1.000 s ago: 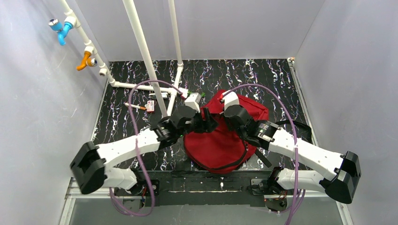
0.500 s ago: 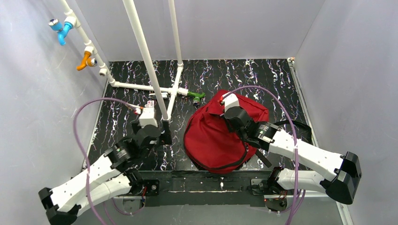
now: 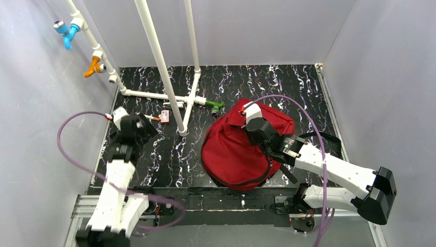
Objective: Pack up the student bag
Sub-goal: Pick up the stationery from the center of the board.
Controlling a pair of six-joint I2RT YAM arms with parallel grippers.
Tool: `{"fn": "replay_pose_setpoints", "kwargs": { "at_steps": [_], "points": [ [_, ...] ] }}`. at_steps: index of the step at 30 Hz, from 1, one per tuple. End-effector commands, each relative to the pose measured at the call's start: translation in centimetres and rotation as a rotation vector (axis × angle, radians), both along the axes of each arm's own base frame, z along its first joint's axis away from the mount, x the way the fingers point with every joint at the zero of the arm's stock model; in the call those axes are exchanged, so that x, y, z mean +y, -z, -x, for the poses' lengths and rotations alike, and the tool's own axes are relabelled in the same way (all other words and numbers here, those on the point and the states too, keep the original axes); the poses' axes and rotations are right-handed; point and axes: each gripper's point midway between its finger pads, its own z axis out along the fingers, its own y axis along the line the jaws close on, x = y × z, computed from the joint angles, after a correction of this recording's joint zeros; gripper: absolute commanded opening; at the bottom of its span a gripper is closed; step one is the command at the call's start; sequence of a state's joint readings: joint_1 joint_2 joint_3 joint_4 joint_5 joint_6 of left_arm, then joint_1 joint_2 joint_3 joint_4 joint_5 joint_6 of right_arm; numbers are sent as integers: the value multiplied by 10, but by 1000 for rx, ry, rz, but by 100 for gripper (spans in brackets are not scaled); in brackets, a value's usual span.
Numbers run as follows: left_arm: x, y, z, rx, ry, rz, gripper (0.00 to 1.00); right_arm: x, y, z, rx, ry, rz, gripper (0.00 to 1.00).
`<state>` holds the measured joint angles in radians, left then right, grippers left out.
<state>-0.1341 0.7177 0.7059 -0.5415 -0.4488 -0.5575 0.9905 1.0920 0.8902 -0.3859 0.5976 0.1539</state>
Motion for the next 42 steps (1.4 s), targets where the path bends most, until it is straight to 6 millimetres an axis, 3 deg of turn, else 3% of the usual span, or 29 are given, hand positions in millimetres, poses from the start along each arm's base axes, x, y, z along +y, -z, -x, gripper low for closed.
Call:
{"fn": "replay_pose_setpoints", "kwargs": {
  "at_steps": [1,8,10,13,17,21,26,30,32,37,39,42],
  "points": [
    [-17,11,-61,63,110,327,98,9,-22,0,-51,-20,-89,1],
    [-17,38,-145,232,165,417,95,14,-24,1,-51,-31,-129,1],
    [-20,46,-164,259,204,431,90,16,-24,1,-50,-37,-135,1],
    [-21,62,-189,288,243,445,85,17,-23,0,-49,-41,-126,1],
    [-25,87,-206,350,306,440,80,17,-23,-1,-51,-39,-113,1],
    [-27,109,-213,413,360,342,78,16,-22,-1,-50,-35,-106,1],
    [-41,120,-214,461,422,232,70,19,-19,-2,-31,-38,-92,1],
    [-39,123,-212,493,412,183,68,21,-22,-2,-26,-38,-98,1],
    [-53,126,-210,519,444,150,67,23,-23,-2,-25,-41,-107,1],
    [-44,137,-189,665,405,16,63,24,-25,-1,-16,-41,-114,1],
    [-38,139,-172,728,405,-55,52,23,-26,2,-14,-40,-138,1],
    [-51,143,-163,719,455,12,44,17,-29,2,-30,-27,-143,1]
  ]
}}
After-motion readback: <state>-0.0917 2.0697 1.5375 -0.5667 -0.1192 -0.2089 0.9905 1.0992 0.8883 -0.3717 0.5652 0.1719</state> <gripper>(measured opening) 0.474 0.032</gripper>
